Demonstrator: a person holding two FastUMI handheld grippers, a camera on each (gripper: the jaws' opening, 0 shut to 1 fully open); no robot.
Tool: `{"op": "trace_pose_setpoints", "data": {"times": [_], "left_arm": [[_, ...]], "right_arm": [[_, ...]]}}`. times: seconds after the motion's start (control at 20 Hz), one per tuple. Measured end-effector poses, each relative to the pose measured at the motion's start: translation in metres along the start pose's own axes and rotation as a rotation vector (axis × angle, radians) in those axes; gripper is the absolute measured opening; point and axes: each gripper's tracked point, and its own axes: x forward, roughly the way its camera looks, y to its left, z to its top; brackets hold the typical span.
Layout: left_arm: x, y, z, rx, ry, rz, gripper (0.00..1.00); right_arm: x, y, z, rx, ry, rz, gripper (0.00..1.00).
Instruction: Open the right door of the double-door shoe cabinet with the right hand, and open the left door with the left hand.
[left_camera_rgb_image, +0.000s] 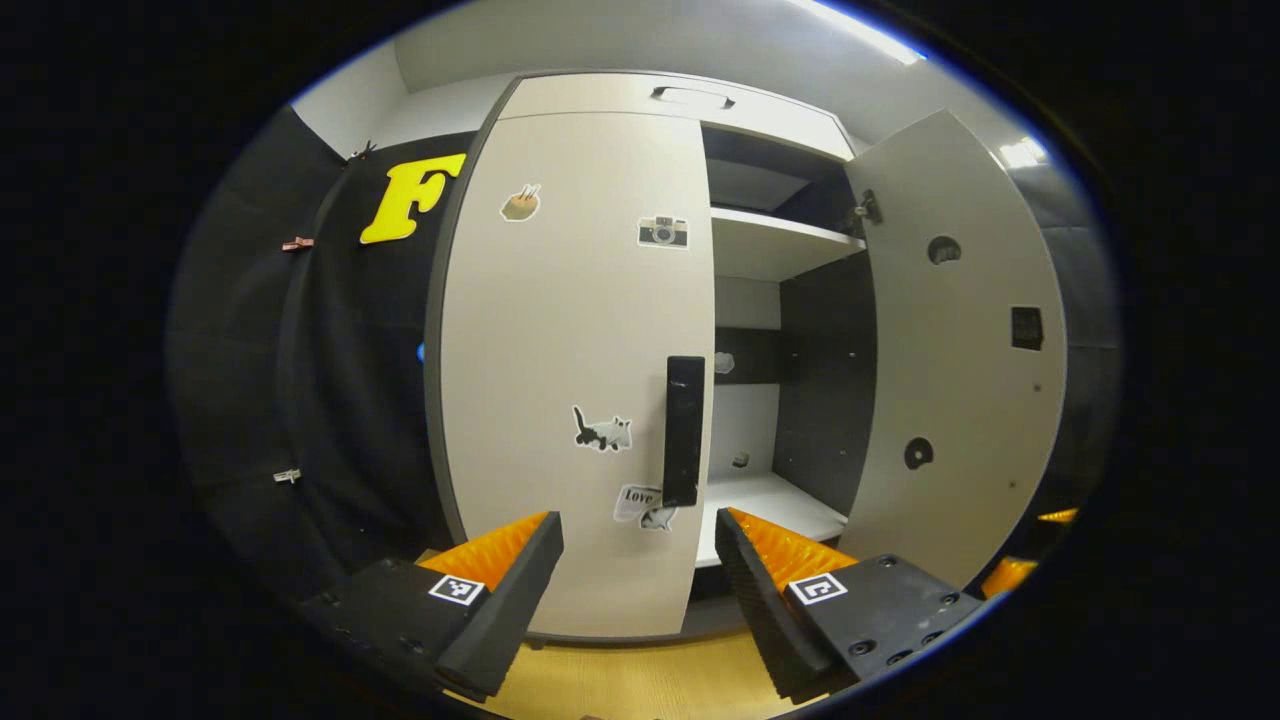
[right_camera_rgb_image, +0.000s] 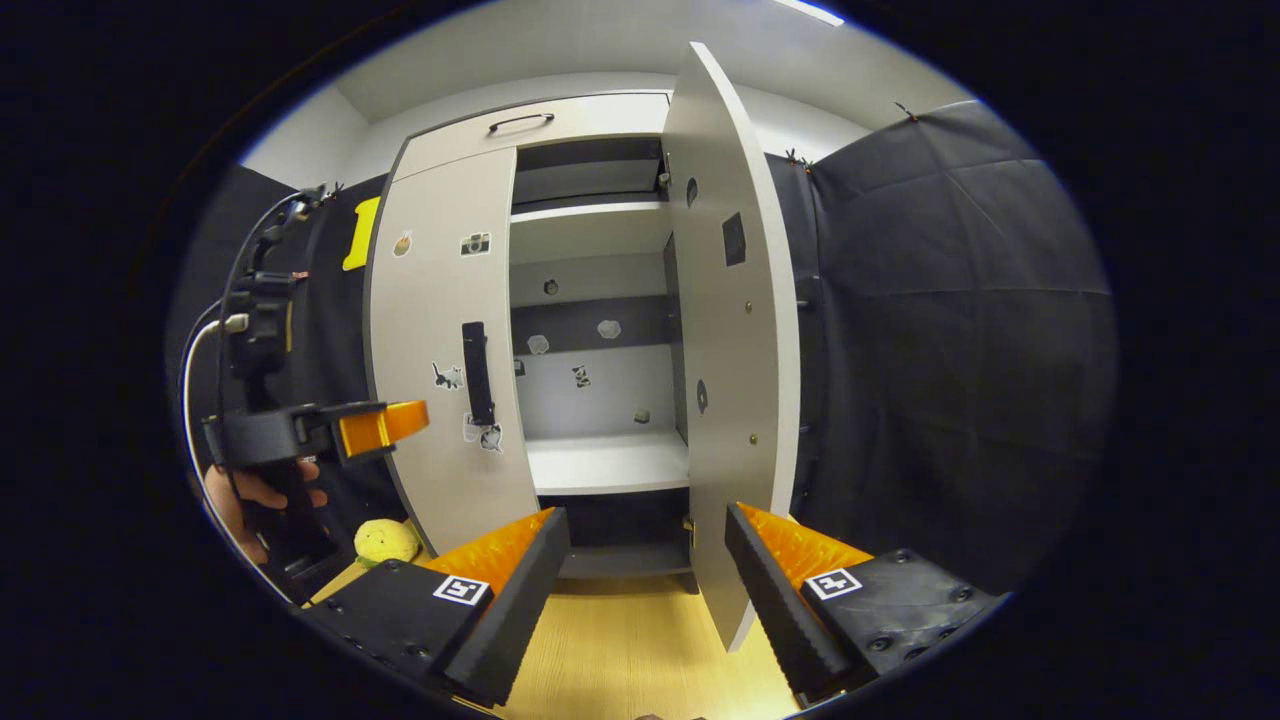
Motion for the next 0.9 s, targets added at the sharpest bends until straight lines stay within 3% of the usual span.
{"op": "trace_pose_setpoints", "data": {"times": [0.3,0.55,0.8,0.9], "left_arm": [[0.072,-0.014,0.017,0.002,-0.001,0.016,0.94],[0.105,-0.027,0.022,-0.024,0.004,0.033,0.86],[0.115,-0.025,0.022,-0.027,0.024,0.095,0.6],[0.119,-0.029,0.02,-0.041,0.027,0.085,0.46]], "right_arm": [[0.026,0.015,-0.014,-0.019,0.023,0.101,0.99],[0.039,0.005,-0.018,-0.045,0.022,0.134,0.98],[0.05,0.005,-0.019,-0.064,0.012,0.173,0.99],[0.052,0.006,-0.024,-0.035,0.032,0.189,0.98]]}}
